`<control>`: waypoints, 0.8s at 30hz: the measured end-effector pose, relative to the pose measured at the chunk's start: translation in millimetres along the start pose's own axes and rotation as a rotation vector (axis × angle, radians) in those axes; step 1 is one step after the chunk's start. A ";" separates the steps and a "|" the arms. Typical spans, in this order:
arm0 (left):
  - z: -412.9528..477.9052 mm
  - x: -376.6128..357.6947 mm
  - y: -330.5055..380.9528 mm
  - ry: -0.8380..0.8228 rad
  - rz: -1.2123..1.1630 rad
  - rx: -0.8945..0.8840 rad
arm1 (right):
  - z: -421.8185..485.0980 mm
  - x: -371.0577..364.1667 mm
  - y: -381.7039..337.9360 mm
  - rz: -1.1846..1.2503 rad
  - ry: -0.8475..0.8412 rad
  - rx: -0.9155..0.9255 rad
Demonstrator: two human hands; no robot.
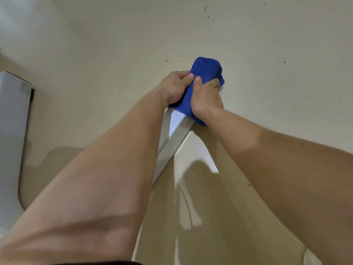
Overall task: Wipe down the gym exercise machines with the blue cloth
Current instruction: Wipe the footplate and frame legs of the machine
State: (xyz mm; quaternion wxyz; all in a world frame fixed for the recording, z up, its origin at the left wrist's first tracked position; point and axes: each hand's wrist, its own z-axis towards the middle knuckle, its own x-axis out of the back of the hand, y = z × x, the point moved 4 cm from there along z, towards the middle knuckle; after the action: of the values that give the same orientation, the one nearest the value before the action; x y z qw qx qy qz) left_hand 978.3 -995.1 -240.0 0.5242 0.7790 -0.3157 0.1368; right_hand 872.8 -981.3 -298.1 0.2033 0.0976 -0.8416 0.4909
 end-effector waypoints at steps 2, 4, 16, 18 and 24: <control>-1.4 -2.2 -2.2 -0.003 -0.022 0.002 | -0.7 2.2 0.4 0.006 0.007 0.012; -11.6 -3.0 -7.1 0.007 -0.030 -0.002 | -10.1 -1.5 1.4 0.018 0.020 0.014; -186.3 20.0 -106.5 -0.006 -0.034 0.165 | -199.0 -83.7 40.9 0.115 -0.115 -0.022; -217.4 22.6 -125.8 -0.007 -0.066 0.207 | -221.8 -102.0 56.0 0.204 -0.159 -0.164; -288.1 35.9 -172.9 0.071 0.048 0.290 | -304.1 -133.8 72.4 0.101 -0.275 -0.179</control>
State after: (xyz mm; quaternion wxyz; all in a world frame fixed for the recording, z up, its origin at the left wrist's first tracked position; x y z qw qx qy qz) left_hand 1149.5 -704.0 -227.8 0.4137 0.8335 -0.2923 0.2209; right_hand 1041.6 -686.6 -281.2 0.0691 0.1028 -0.9056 0.4056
